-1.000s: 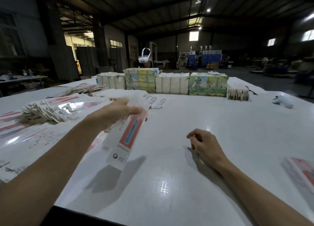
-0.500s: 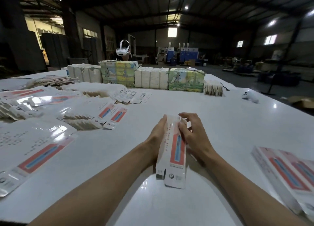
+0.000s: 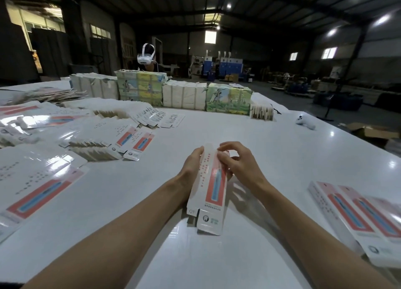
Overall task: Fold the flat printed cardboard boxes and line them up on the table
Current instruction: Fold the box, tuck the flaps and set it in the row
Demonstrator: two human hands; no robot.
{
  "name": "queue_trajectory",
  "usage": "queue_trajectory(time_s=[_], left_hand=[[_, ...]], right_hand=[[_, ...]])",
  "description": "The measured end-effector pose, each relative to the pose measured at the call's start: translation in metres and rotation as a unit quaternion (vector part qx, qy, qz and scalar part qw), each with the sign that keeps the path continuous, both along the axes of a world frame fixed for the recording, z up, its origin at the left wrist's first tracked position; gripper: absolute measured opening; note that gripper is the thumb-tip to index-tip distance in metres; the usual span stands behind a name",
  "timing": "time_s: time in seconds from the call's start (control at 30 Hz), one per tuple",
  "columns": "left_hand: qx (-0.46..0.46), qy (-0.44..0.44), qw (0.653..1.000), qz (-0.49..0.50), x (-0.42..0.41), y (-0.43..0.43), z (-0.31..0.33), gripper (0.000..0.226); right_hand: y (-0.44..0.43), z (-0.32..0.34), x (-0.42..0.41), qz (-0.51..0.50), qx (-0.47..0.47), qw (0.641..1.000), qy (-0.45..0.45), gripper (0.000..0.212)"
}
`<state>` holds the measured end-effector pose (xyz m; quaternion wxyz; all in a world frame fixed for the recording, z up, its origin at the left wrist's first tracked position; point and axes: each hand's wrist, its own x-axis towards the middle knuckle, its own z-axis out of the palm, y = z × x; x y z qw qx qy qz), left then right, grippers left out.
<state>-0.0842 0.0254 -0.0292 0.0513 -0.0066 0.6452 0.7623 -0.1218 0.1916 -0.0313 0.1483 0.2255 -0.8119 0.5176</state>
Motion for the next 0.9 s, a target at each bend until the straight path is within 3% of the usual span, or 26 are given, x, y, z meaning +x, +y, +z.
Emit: queue_trajectory(time_s=[0.2, 0.3, 0.4, 0.53, 0.77, 0.9], left_hand=[[-0.046, 0.013, 0.998, -0.043, -0.006, 0.002, -0.001, 0.073], [-0.074, 0.025, 0.996, -0.034, -0.010, 0.000, -0.004, 0.063], [-0.088, 0.030, 0.995, -0.040, -0.013, -0.003, -0.007, 0.067], [-0.100, 0.044, 0.992, -0.055, -0.015, -0.002, -0.006, 0.060], [-0.056, 0.030, 0.989, -0.134, -0.004, 0.010, 0.005, 0.065], [0.012, 0.028, 0.987, -0.156, 0.000, 0.021, 0.013, 0.051]], right_hand=[[0.008, 0.011, 0.002, 0.031, -0.042, 0.992, -0.113, 0.038], [0.010, 0.014, 0.005, 0.034, -0.034, 0.993, -0.110, 0.036], [0.011, 0.014, 0.007, 0.037, -0.031, 0.993, -0.104, 0.034], [0.016, 0.014, 0.005, 0.078, -0.090, 0.984, -0.134, 0.041], [0.018, 0.018, 0.009, 0.164, -0.244, 0.927, -0.232, 0.048], [0.012, 0.014, 0.009, 0.192, -0.299, 0.900, -0.254, 0.052]])
